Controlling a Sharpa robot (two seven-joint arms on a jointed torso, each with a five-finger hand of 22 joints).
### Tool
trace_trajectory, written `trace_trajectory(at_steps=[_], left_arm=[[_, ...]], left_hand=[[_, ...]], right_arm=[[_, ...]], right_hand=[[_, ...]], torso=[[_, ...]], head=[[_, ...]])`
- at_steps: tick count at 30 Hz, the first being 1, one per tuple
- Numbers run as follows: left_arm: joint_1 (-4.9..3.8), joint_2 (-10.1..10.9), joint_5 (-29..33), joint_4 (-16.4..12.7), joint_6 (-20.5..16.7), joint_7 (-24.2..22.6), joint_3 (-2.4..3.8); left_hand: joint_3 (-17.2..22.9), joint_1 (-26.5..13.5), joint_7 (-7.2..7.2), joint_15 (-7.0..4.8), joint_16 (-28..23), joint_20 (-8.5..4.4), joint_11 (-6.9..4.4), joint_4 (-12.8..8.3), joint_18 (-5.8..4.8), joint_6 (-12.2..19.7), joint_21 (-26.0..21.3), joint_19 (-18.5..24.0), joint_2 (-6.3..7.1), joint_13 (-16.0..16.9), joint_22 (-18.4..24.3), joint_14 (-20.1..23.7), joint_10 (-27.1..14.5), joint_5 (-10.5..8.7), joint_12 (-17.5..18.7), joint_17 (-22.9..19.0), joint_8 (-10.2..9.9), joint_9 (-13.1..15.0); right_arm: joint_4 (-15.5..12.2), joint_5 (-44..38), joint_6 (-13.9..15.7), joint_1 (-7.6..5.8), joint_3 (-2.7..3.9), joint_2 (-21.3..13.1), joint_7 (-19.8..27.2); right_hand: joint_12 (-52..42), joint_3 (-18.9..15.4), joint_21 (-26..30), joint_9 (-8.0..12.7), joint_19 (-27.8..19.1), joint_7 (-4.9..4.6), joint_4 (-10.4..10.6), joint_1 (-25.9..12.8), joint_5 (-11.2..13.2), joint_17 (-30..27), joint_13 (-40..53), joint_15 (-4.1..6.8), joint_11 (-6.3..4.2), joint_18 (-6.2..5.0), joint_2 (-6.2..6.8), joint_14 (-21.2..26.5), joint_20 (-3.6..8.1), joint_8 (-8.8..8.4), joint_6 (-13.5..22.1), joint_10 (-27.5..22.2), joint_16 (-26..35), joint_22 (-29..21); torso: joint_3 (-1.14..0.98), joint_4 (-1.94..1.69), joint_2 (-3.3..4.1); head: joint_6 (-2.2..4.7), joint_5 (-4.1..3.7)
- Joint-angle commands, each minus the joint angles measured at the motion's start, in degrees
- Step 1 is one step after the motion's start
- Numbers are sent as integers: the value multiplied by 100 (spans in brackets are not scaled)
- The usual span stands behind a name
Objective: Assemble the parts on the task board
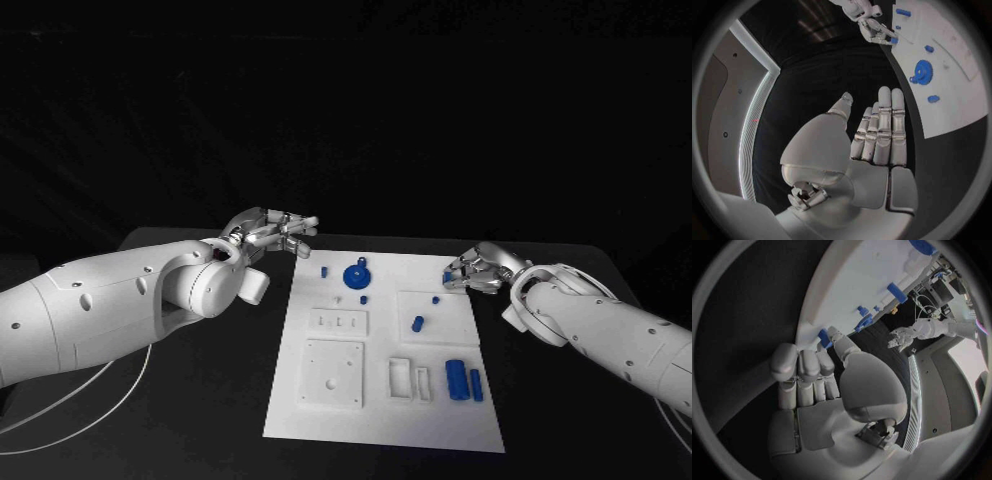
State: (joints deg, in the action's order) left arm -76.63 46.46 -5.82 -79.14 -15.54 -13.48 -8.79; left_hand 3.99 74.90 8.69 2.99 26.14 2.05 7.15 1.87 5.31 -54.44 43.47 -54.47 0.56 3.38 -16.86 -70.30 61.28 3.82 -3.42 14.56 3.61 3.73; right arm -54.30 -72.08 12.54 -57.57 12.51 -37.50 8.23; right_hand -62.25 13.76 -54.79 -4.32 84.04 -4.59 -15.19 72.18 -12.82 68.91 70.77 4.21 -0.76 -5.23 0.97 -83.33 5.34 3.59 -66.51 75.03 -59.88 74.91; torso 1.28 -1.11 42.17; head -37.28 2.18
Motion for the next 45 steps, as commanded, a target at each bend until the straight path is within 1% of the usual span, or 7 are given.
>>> trace_trajectory(at_steps=[1, 20, 26, 32, 34, 38, 45], left_arm=[[-2, -13, -16, -17, 80, -32, 4], [-3, -7, -52, -43, 177, 72, 6], [-50, 3, -244, -109, 402, 427, 12], [-201, -97, -650, -56, 852, 1197, 13], [-246, -169, -649, -17, 1017, 1453, 13], [-291, -336, -695, 63, 1142, 1801, 12], [-339, -682, -697, 302, 962, 2181, 4]], left_hand=[[10, 34, 5, -5, 0, -7, -10, -38, -3, 24, 34, 40, -18, 8, 8, 37, -49, 39, -5, -9, -1, 7], [-6, 12, 24, -8, 14, -12, -32, -39, -3, -81, 48, 39, -55, 8, 11, 32, 165, 36, -3, -2, -1, 9], [-11, -66, -162, -206, 253, -187, -340, 32, -90, -446, 171, -93, -124, 30, -53, -195, 1236, 31, -47, 163, 15, 27], [-129, -236, -338, -568, 1480, -544, -681, 119, -174, -754, 788, -478, -120, 149, -412, -702, 2259, -20, -306, 953, 47, 52], [-228, -344, -373, -673, 2135, -690, -742, 177, -233, -863, 1032, -512, -134, 190, -574, -719, 2393, -47, -338, 1348, 22, 77], [-295, -408, -397, -753, 2469, -764, -814, 171, -202, -845, 1278, -645, -123, 377, -756, -872, 2508, -44, -635, 1464, 22, 83], [-633, -817, -433, -862, 2874, -881, -895, 398, -168, -776, 1573, -861, 229, 760, -996, -1146, 2533, -107, -1285, 1617, 24, 76]], right_arm=[[-7, -78, 14, 12, -1, 14, -29], [-269, -101, 650, 20, 0, 8, -272], [-657, -110, 788, -37, 32, -143, -433], [-1140, -306, 664, -161, 48, -246, -716], [-1325, -415, 559, -187, 50, -264, -834], [-1639, -582, 402, -221, 51, -285, -1051], [-2051, -889, 413, -248, 51, -192, -1422]], right_hand=[[-25, 97, -24, -45, 175, 25, -21, 3, 71, 10, 10, 46, -35, 82, -50, -4, 41, 6, -101, 9, 13, 691], [-55, 181, -60, -88, 204, 63, 68, -56, -68, 87, 54, 72, -66, 86, 7, -40, 71, 4, -209, 77, -54, 695], [-59, 224, -63, -82, 218, 63, 96, -71, -97, 104, 63, 74, -74, 78, 39, -54, 70, 4, -198, 95, -64, 696], [-61, 313, -74, -68, 232, 60, 154, -51, -51, 142, 83, 73, -73, 75, 88, -60, 67, 4, -198, 112, -81, 701], [-60, 357, -70, -61, 230, 57, 151, -41, 9, 139, 85, 71, -72, 75, 98, -60, 66, 3, -195, 112, -72, 700], [-52, 447, -60, -56, 229, 63, 207, -58, 53, 146, 88, 72, -73, 74, 150, -64, 67, 6, -212, 112, -67, 697], [-36, 497, -50, -51, 239, 69, 322, -54, 134, 153, 83, 74, -76, 74, 215, -67, 69, 4, -210, 109, -64, 696]], torso=[[-4, 1, -1], [-9, 10, -12], [0, 32, -37], [-10, 78, -116], [-17, 84, -152], [-26, 75, -213], [-33, 81, -289]], head=[[-1, -5], [11, -72], [48, -98], [58, -82], [50, -72], [43, -47], [29, 23]])
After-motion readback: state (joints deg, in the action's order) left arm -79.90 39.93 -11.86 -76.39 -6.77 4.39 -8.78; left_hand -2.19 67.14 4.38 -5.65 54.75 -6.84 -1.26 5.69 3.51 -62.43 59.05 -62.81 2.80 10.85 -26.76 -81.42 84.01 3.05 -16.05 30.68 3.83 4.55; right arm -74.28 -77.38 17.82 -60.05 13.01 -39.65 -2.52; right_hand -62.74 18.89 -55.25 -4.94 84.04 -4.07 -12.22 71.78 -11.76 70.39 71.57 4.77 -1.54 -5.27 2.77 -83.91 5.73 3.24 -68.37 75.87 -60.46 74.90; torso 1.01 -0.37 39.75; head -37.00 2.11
